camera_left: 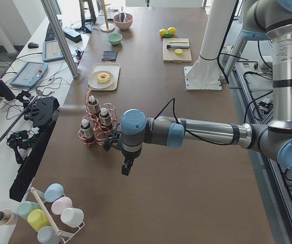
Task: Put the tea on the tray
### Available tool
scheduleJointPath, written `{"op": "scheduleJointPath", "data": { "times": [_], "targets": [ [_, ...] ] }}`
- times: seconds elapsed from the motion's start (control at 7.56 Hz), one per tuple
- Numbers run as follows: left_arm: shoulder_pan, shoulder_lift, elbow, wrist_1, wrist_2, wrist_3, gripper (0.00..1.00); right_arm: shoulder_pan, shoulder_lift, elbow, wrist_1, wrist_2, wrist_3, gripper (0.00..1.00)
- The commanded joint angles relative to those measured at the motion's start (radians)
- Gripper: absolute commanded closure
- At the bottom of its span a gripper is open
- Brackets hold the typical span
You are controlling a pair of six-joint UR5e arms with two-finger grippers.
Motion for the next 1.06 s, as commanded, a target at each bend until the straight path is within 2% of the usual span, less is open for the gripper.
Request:
{"op": "scheduleJointPath", "data": {
  "times": [0.0,0.13,0.4,0.66,0.93],
  "targets": [
    [-0.009,0.015,0.017,-0.129,-0.001,0.005,0.01,0.0,0.0,0.0,0.001,-0.002,-0.001,0.0],
    [-0.009,0.016,0.045,-0.203,-0.003,-0.003,0.01,0.0,0.0,0.0,0.001,-0.002,-0.001,0.0],
    [-0.008,0.003,0.033,-0.308,-0.001,-0.052,0.01,0.0,0.0,0.0,0.0,-0.002,-0.001,0.0],
    [0.062,-0.04,0.039,-0.458,0.002,-0.211,0.03,0.0,0.0,-0.002,0.001,-0.001,-0.001,0.0],
    [0.174,-0.053,0.034,-0.658,0.01,-0.497,0.03,0.0,0.0,-0.002,0.0,-0.001,0.001,0.0]
  ]
}}
